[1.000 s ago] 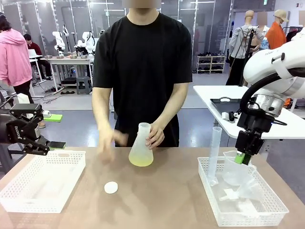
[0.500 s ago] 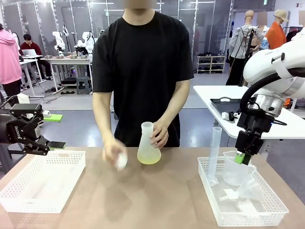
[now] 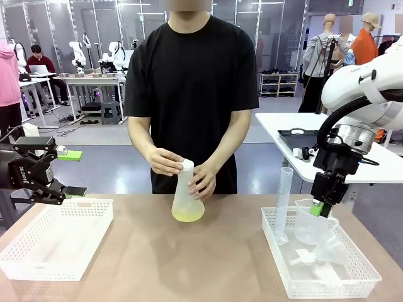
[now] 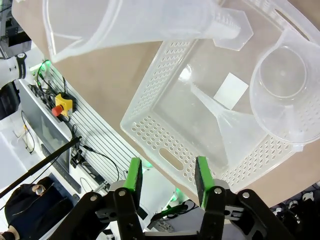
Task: Prepare the solutions needed for the experiment.
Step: When the human places the Big flask in the center of the table, pick up the Big flask and place it in the left Organizing basket.
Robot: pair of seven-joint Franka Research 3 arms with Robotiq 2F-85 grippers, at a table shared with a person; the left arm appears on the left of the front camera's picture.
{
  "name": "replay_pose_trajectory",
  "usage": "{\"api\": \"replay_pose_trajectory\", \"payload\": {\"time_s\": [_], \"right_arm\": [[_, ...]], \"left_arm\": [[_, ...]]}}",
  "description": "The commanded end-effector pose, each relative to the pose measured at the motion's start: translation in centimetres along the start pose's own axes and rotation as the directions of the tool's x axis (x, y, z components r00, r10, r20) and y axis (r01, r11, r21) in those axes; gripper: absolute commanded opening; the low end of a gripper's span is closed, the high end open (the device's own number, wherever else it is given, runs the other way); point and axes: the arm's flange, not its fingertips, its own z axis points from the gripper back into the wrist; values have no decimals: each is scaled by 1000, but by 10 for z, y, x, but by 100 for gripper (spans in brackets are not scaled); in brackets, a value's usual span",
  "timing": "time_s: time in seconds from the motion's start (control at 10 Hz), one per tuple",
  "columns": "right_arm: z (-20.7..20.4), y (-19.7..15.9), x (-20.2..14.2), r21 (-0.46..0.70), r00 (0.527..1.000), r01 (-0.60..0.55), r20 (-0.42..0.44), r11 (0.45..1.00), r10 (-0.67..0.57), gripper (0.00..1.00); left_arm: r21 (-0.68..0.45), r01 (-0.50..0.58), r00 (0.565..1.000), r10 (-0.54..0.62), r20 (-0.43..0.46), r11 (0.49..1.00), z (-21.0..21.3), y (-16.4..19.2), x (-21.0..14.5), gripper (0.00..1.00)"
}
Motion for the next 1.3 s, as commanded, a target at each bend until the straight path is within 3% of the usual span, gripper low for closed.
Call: {"api": "replay_pose_trajectory", "payload": {"time_s": [0.0, 0.3, 0.4, 0.7, 0.9, 1.0, 1.2], "right_arm": [[-1, -1, -1, 4, 1000, -18, -2, 1000, 18, 54], [0, 0, 0, 0, 1000, 0, 0, 1000, 0, 55], [5, 12, -5, -13, 997, -62, 47, 998, 63, 55], [29, 50, -26, -196, 982, -41, 171, 980, 76, 55], [44, 87, -46, -279, 955, -108, 239, 954, 178, 55], [53, 107, -61, -223, 917, -190, 308, 956, 254, 55], [62, 119, -82, -104, 888, -170, 415, 980, 199, 55]], "left_arm": [[-23, 3, 1000, -3, 2, 1000, -2, -2, 1, 100], [-23, 3, 1000, -3, 2, 1000, -2, -2, 1, 100], [-23, 3, 1000, -3, 2, 1000, -2, -2, 1, 100], [-23, 3, 1000, -3, 2, 1000, -2, -2, 1, 100], [-23, 3, 1000, -3, 2, 1000, -2, -2, 1, 100], [-23, 3, 1000, -3, 2, 1000, -2, -2, 1, 100], [-23, 3, 1000, -3, 2, 1000, -2, -2, 1, 100]]}}
